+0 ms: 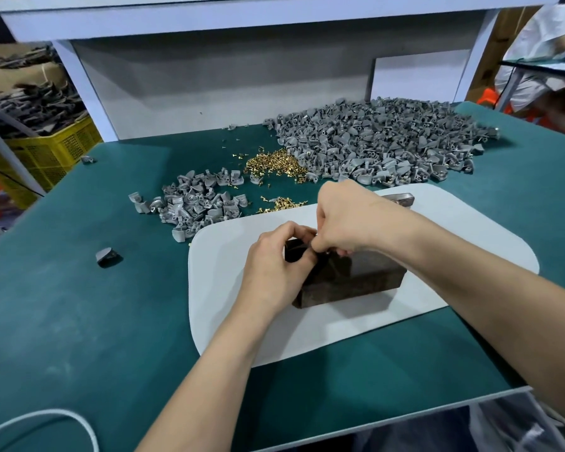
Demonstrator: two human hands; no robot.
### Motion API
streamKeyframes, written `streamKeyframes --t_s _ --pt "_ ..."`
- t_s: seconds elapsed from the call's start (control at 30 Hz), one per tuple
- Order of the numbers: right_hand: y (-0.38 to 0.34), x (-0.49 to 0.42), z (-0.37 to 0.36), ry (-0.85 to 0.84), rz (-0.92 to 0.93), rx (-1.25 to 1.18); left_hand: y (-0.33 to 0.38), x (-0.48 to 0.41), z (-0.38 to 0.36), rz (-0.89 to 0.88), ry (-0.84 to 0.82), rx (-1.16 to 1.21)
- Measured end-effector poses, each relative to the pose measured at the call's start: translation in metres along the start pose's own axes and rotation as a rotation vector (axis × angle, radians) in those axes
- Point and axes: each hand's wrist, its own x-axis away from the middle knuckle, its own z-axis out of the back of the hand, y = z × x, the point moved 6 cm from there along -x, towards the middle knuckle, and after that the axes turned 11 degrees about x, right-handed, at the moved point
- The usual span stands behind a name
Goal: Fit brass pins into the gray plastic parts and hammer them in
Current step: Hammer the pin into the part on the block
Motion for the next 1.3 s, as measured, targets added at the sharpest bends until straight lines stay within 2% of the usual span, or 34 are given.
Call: streamKeyframes --t_s 0.27,0.47,0.63,0.9,0.97,1.1,1.3 --pt "0.012 -0.004 -0.007 0.02 -0.013 -0.103 0.0 0.002 0.0 0.019 0.006 0.023" --pt "0.018 -0.006 -0.014 -0.231 -0.044 -0.31 0.003 0.003 0.0 -0.003 0.013 0.009" --pt "0.001 -0.01 -0.012 -0.362 -0.022 -0.069 0.002 0.002 0.001 0.016 0.026 -0.027" --pt "-0.018 -0.015 -0.007 -0.329 0.118 0.317 0.002 0.001 0.002 0.015 0.003 -0.112" --pt "-0.021 -0.018 -0.007 -0.363 0.158 0.384 0.001 0.001 0.002 0.013 -0.002 -0.109" --pt "-0.021 -0.02 -0.011 -0.501 0.173 0.372 0.002 0.001 0.002 0.016 0.006 -0.085" --pt "-0.018 -0.023 -0.014 -0.504 0.167 0.338 0.001 0.002 0.002 0.029 0.01 -0.063"
